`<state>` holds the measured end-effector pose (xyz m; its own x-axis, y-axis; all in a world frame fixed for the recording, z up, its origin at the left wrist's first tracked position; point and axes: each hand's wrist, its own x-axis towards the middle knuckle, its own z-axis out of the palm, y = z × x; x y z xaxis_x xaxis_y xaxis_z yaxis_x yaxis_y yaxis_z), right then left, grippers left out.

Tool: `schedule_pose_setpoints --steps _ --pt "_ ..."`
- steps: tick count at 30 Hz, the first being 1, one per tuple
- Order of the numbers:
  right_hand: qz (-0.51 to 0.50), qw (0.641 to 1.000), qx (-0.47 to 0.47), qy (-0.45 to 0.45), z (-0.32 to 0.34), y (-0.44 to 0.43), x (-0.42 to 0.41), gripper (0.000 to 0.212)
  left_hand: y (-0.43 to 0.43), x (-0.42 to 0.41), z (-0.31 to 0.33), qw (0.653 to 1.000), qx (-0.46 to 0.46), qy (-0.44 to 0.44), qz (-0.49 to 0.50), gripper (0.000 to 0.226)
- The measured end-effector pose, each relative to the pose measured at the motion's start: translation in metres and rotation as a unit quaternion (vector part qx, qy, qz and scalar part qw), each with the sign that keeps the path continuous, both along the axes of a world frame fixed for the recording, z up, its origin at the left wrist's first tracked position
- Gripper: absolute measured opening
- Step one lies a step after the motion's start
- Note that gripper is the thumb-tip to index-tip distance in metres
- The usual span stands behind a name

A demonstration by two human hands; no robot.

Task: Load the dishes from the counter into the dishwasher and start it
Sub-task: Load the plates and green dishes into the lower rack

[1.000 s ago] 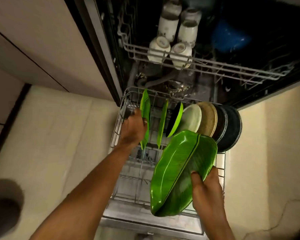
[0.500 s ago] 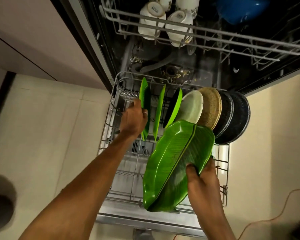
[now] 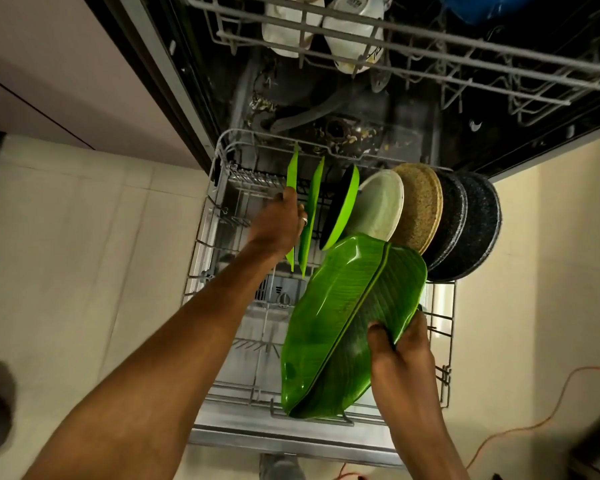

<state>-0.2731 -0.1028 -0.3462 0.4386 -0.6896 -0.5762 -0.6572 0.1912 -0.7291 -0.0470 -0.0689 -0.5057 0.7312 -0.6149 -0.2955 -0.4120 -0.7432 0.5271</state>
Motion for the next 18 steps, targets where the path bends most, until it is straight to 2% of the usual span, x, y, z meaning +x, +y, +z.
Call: schedule_pose_setpoints --steps 8,18 --pt "-0.002 1.0 0.004 0.009 -0.004 -0.002 0.005 0.017 0.008 -0.015 0.0 1.0 0.018 -0.001 -0.01 0.035" --pt "-0.001 1.0 -0.013 0.009 0.004 0.004 0.012 0.019 0.009 0.02 0.04 0.995 0.033 -0.087 -0.031 0.033"
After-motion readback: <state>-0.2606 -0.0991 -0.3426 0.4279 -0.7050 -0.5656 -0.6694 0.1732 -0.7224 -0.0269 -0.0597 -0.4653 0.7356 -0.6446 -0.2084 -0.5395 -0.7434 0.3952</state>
